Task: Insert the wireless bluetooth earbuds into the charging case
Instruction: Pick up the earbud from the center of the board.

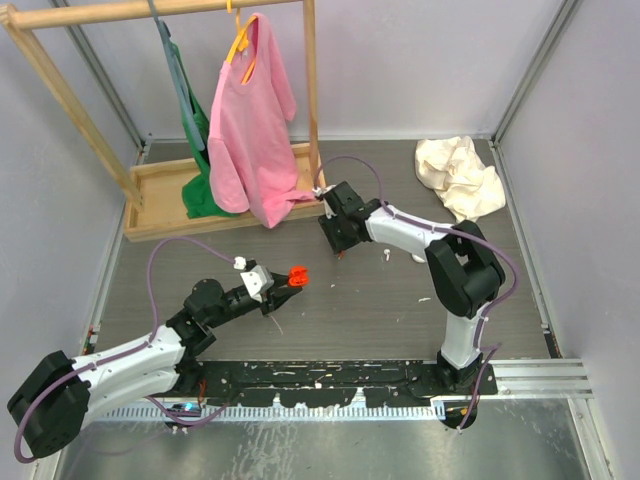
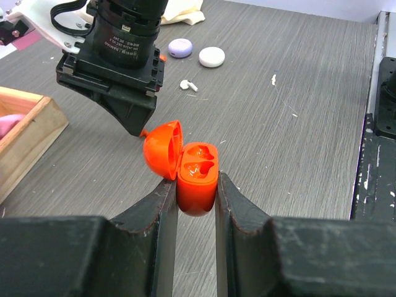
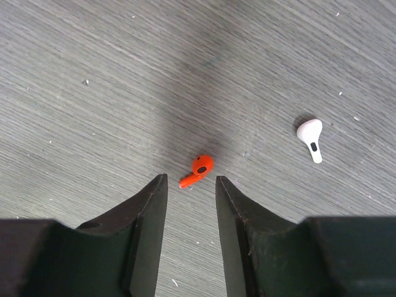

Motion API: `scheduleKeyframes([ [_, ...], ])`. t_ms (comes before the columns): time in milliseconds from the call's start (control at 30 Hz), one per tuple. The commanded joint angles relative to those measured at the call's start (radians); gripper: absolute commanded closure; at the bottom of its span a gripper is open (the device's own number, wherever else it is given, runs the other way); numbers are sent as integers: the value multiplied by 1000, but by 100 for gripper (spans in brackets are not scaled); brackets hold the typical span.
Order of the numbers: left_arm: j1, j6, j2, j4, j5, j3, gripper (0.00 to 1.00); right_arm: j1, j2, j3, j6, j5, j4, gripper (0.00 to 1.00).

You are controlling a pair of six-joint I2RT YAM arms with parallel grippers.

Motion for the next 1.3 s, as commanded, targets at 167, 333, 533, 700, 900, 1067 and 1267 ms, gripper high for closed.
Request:
scheduleKeyframes([
  [167, -3, -5, -15, 46, 9, 25, 100, -36, 3, -19, 50, -50, 87, 62],
  [333, -2, -5, -17, 45, 12, 25, 100, -47, 18, -31, 50, -57, 105, 63],
  [533, -3, -4, -14, 44, 13, 26, 100, -49, 44, -35, 49, -75, 106, 64],
  [700, -2, -4, -11, 43, 13, 26, 100, -50, 58, -41, 45, -71, 106, 64],
  [900, -2, -4, -12, 44, 12, 26, 100, -50, 63, -40, 41, -60, 100, 69],
  [1067, -3, -4, -11, 44, 11, 26, 100, -49, 40, -44, 38, -56, 92, 76],
  [1267, -3, -4, -12, 43, 3, 27, 100, -37, -31, -51, 37, -23, 81, 80],
])
